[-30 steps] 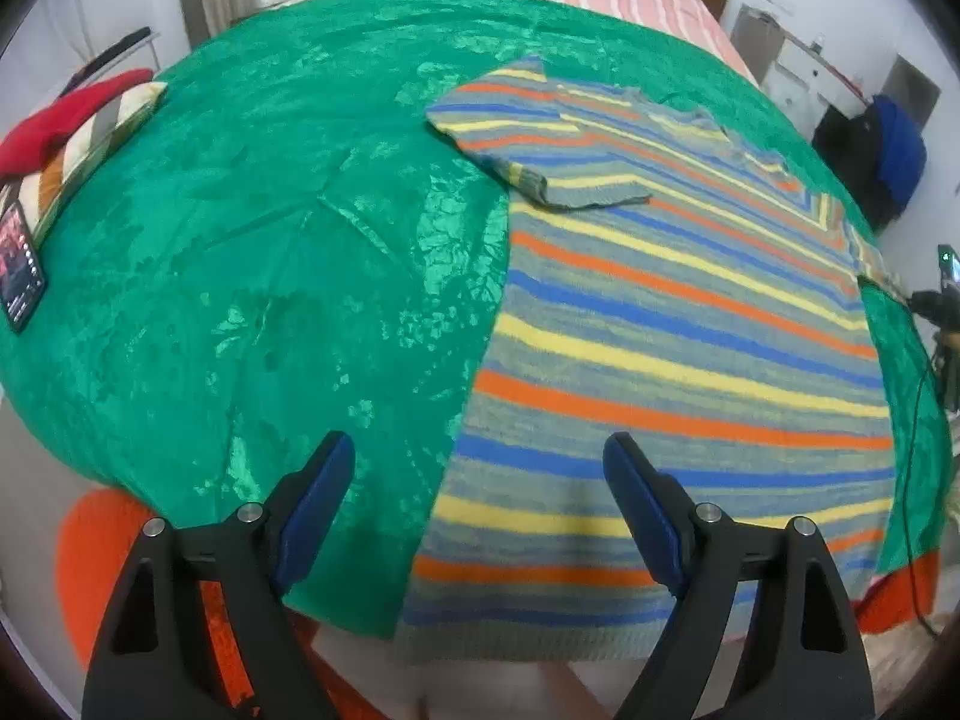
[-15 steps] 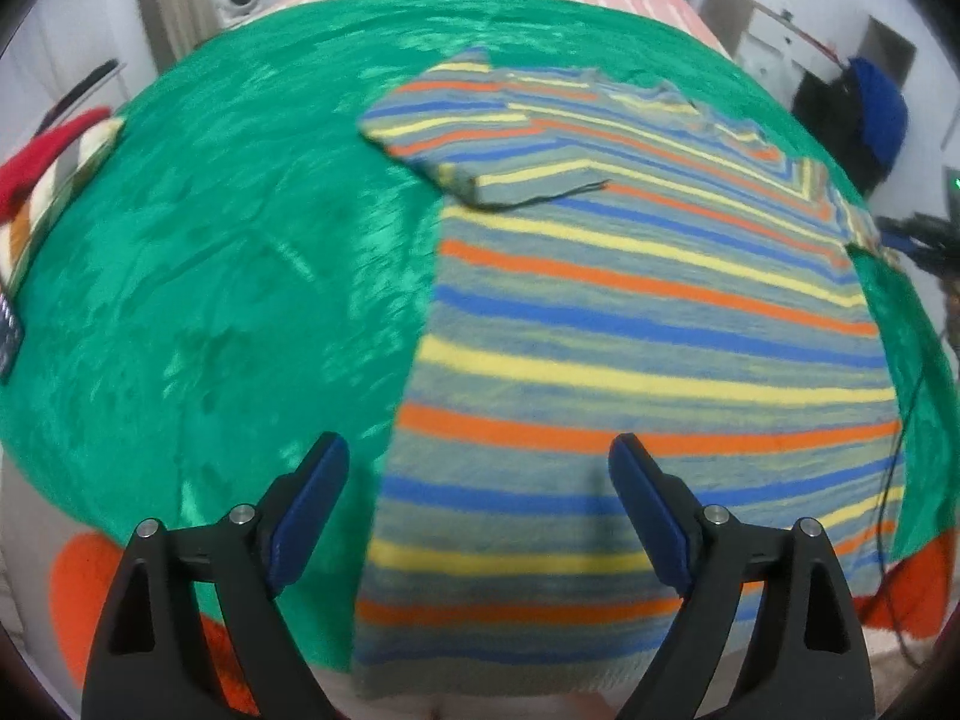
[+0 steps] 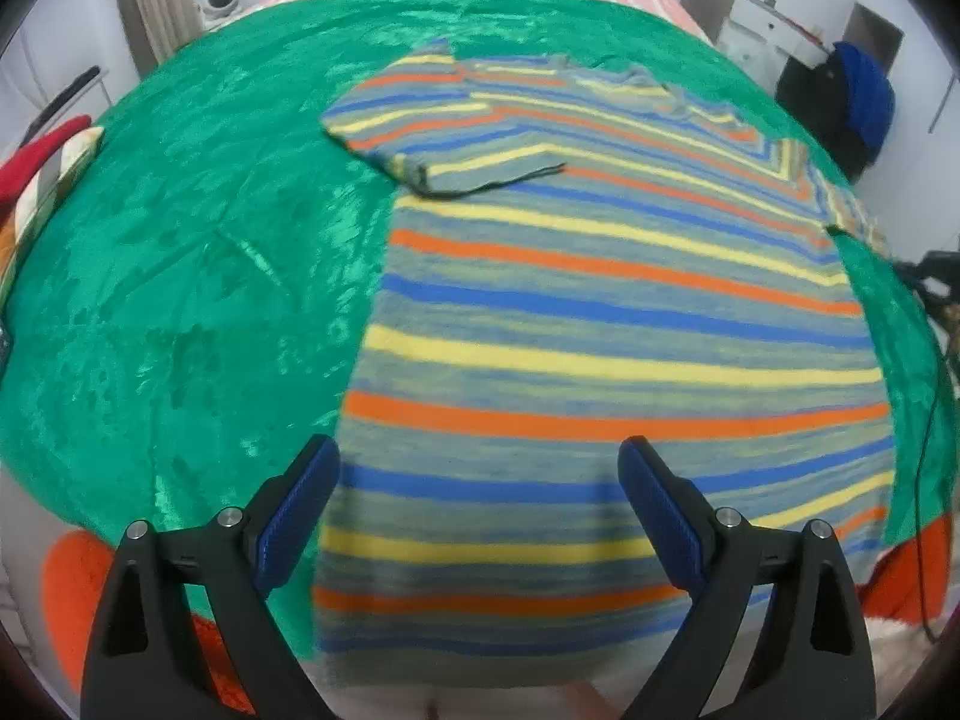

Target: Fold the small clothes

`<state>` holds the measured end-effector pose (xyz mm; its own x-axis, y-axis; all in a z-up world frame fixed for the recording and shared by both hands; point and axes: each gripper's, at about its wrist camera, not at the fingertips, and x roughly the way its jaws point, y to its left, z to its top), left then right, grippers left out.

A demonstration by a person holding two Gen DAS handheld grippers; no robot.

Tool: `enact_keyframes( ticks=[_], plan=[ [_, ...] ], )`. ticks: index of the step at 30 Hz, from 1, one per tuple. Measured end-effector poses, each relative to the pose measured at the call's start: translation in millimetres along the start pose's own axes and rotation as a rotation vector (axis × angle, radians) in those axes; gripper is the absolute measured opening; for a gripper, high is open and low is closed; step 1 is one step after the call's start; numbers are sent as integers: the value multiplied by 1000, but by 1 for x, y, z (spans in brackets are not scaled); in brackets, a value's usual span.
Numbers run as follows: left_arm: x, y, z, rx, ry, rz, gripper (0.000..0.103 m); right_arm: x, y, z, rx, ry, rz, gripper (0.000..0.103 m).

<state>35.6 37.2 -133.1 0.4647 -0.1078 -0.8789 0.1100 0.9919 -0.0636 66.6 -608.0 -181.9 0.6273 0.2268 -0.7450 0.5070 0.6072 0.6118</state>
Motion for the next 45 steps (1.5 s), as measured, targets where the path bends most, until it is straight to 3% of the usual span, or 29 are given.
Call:
enact_keyframes(
  ticks=[3, 6, 9, 13, 18, 19, 20, 23, 25, 29, 32, 33, 34, 36, 37, 38, 45],
  plan=[
    [-4, -5, -2, 22, -11, 7, 95, 21, -20, 4, 139, 17, 86, 10],
    [-3, -2, -6, 32, -1, 31, 95, 22, -30, -1, 267, -43, 168, 10],
    [-2, 5, -9, 10, 4, 32, 95, 12, -35, -14, 348, -108, 224, 25],
    [4, 10, -9, -20, 22, 20, 95, 1, -29, -23, 352, -128, 206, 38],
    [7, 3, -10, -6, 29, 12, 95, 14, -20, -15, 316, -138, 119, 34],
    [7, 1, -11, 4, 29, 15, 95, 15, -23, -13, 303, -140, 109, 24],
    [6, 0, -11, 14, 28, 20, 95, 16, -22, -13, 281, -137, 87, 3],
    [1, 2, -13, 35, 15, 34, 95, -3, -22, -15, 236, -199, 14, 3],
    [4, 4, -13, 31, 16, 38, 95, -11, -16, -13, 157, -219, -98, 2],
    [11, 5, -6, 34, 45, 48, 95, 4, -10, -12, 69, -163, -209, 2],
    [1, 5, -1, 61, 17, 53, 95, 10, -3, -9, 5, -163, -257, 3],
    [-1, 6, -1, 65, 10, 56, 95, 10, -1, -9, -2, -165, -262, 5],
    [-4, 8, 1, 67, 1, 59, 95, 8, -1, -9, -12, -170, -262, 13],
    [-9, 14, 2, 54, -16, 59, 95, -1, 0, -13, -26, -193, -296, 37],
    [-10, 18, 3, 42, -22, 57, 95, -10, 1, -16, -26, -214, -307, 59],
    [-10, 22, 4, 27, -27, 52, 97, -19, 0, -20, -25, -243, -309, 66],
    [20, 40, 12, -55, -9, 8, 99, -88, 12, -81, -156, -405, -341, 69]
  ],
)
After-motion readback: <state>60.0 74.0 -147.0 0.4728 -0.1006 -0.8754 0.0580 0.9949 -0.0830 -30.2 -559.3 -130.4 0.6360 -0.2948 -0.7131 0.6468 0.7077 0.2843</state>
